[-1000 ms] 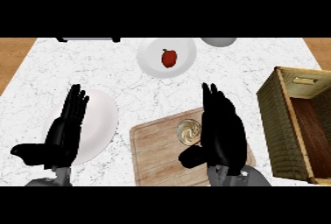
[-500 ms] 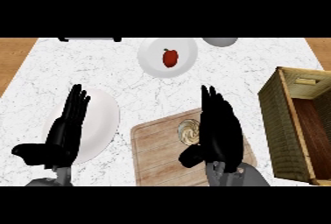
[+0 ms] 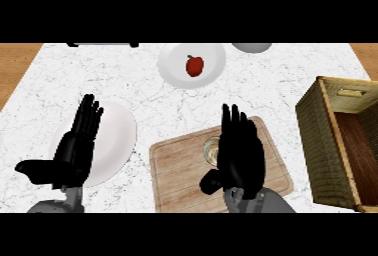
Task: Pick the cupcake from the cutting board and place it in the basket
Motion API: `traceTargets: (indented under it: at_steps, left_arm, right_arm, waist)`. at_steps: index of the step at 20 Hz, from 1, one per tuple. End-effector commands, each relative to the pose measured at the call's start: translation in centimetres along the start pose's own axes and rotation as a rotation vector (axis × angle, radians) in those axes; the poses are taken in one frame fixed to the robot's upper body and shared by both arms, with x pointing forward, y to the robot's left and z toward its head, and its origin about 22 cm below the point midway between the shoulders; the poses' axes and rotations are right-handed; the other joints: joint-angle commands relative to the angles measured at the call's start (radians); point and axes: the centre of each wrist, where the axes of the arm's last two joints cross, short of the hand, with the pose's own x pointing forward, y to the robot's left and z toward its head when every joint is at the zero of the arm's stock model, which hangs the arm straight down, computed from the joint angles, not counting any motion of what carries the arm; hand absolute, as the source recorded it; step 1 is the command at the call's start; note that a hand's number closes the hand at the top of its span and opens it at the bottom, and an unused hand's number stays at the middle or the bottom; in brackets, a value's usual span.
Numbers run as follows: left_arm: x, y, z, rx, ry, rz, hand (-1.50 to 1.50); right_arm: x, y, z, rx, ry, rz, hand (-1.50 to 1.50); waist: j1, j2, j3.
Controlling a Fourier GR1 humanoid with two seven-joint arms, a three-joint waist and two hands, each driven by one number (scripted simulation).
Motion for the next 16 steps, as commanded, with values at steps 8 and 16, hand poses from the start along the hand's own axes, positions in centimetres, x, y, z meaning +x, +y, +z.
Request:
traceTargets:
  at_steps: [8,16]
  left_arm:
    - [-0.3,1.4,0.9,0.006,0.005,0.005,0.0]
    - [1.4,0.6,1.0,-0.016,-0.012,-0.005,0.0]
  right_arm:
    - [0.6,1.7,-0.1,-0.01,0.227,-0.001,-1.5]
    - [-0.5,4.1,-1.6,0.027,0.258,0.02,-1.5]
  waist:
    - [0.004,0.0,0.0]
    - [0.006,0.0,0.001]
